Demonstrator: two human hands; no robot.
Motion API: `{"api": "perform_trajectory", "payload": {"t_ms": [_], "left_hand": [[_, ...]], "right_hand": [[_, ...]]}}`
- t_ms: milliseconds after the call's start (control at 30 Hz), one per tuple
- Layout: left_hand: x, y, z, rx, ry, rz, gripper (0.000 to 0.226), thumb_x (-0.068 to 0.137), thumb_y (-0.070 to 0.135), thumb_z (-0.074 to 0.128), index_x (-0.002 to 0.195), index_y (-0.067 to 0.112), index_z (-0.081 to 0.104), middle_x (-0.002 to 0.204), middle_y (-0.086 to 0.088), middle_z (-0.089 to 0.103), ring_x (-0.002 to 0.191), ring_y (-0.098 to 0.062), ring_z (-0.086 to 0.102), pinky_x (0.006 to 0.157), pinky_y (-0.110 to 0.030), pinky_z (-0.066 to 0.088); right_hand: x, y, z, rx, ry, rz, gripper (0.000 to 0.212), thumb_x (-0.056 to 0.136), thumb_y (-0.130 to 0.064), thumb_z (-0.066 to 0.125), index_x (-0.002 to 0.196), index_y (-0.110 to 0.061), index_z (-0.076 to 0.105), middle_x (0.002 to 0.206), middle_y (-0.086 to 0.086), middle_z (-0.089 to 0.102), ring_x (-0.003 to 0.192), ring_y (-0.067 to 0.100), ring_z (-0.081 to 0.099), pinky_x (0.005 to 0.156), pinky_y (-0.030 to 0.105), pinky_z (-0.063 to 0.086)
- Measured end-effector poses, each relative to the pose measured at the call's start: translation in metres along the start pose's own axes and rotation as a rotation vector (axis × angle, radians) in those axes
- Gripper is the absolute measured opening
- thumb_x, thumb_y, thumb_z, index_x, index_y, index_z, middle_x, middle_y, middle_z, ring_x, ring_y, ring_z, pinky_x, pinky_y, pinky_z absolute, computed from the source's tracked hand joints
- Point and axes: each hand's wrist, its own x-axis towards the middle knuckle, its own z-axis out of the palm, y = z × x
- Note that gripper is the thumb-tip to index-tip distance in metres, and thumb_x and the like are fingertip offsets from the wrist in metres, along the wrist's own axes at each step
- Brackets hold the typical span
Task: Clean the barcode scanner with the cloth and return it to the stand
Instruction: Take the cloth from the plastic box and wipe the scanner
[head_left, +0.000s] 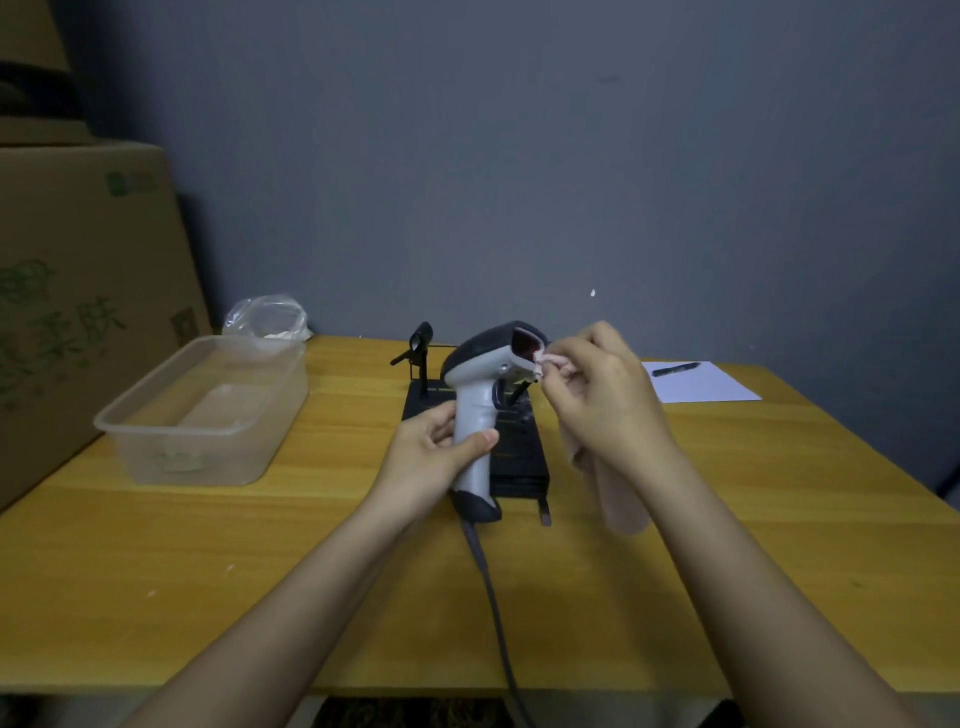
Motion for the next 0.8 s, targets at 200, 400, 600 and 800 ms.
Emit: {"api": "perform_trajectory", "payload": {"t_ms": [200,400,600,800], "left_hand": [[0.001,0.002,-0.002,0.092,-0.076,-0.016,0.04,0.081,0.013,0.068,0.121,0.015,0.06,0.113,-0.005,0.07,0.1,-0.018,0.068,0.089,-0.038,0.054],[0.002,0.003,-0.002,0.106,-0.037,-0.035,0.04,0.084,0.007,0.064,0.123,0.01,0.058,0.112,-0.006,0.069,0.099,-0.017,0.068,0.088,-0.038,0.055],[0.001,0.002,0.003,0.177,-0.036,-0.029,0.034,0.087,0.011,0.062,0.12,0.013,0.055,0.11,-0.001,0.065,0.095,-0.008,0.063,0.081,-0.023,0.051],[-0.001,0.002,-0.001,0.181,-0.043,-0.042,0.035,0.086,0.011,0.061,0.121,0.014,0.054,0.111,0.001,0.064,0.1,-0.008,0.062,0.083,-0.021,0.049]], "right_hand": [[0.0,-0.02,-0.003,0.353,0.204,-0.007,0.019,0.079,-0.012,0.073,0.091,-0.01,0.059,0.088,0.001,0.063,0.082,0.009,0.059,0.071,0.017,0.044],[-0.006,-0.022,0.006,0.352,0.191,-0.164,0.016,0.082,-0.001,0.067,0.098,-0.003,0.066,0.101,0.01,0.063,0.095,0.008,0.057,0.084,0.013,0.041],[0.005,-0.017,0.009,-0.024,0.163,-0.236,0.013,0.08,0.001,0.059,0.091,-0.004,0.063,0.09,0.01,0.064,0.082,0.03,0.057,0.071,0.027,0.038],[0.006,-0.013,0.006,-0.161,0.007,-0.159,0.007,0.08,-0.003,0.06,0.085,-0.003,0.055,0.083,0.015,0.059,0.076,0.034,0.052,0.062,0.031,0.03]]}}
